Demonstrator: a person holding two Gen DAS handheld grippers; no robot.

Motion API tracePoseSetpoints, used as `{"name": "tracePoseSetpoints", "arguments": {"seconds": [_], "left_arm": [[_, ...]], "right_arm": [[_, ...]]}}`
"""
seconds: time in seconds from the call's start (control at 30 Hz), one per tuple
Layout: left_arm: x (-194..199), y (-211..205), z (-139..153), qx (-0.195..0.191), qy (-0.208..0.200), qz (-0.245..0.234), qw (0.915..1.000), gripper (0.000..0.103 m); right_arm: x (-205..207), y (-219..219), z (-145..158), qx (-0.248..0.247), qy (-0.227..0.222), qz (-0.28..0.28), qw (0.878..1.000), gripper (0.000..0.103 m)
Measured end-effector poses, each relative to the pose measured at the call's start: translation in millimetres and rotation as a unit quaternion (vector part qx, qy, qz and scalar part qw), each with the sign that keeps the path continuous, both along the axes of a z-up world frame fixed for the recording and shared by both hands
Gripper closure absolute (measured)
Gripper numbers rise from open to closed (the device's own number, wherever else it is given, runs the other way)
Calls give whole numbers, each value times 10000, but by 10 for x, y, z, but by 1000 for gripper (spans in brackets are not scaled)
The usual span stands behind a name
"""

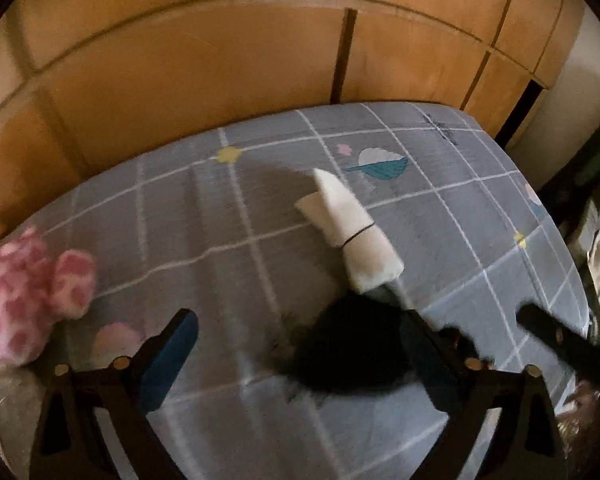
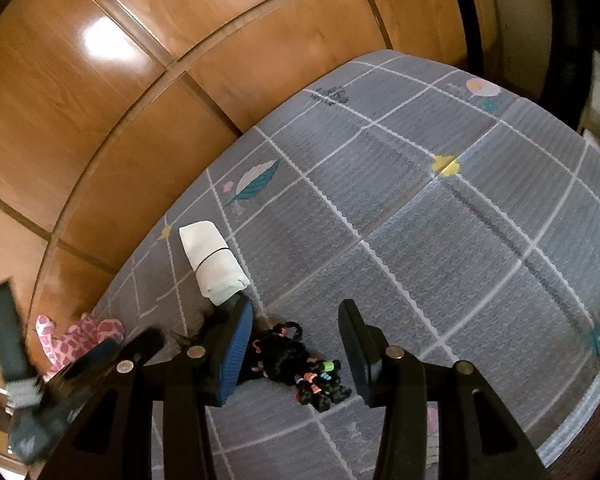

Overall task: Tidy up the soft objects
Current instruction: 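Grasp the rolled cream towel with left tool while right tool grasps the black beaded hair piece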

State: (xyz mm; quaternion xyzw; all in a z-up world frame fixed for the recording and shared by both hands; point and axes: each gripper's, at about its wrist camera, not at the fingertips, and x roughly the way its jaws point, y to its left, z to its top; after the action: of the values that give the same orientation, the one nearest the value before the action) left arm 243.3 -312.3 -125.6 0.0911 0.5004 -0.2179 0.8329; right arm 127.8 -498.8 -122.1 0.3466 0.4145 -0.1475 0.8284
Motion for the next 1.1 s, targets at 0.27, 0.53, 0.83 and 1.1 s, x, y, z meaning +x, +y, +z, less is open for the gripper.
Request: {"name": "tracePoseSetpoints", "arguments": {"seconds": [0.27, 0.53, 0.83, 1.1], "left_arm": [[351, -533, -221, 6, 324, 8, 9995, 15], [636, -887, -472, 117, 553, 100, 9983, 31], [601, -696, -372, -590, 518, -223, 9967, 69], [541, 9, -116, -788, 345, 112, 9962, 68]], "right_arm": [[-30, -34, 15, 180, -100, -103, 9997, 58], [-19, -33, -10, 277, -83, -40, 9996, 58], [51, 10, -67, 113, 73, 130, 9998, 58], [265, 257, -153, -250, 326, 844, 9956, 58]]}}
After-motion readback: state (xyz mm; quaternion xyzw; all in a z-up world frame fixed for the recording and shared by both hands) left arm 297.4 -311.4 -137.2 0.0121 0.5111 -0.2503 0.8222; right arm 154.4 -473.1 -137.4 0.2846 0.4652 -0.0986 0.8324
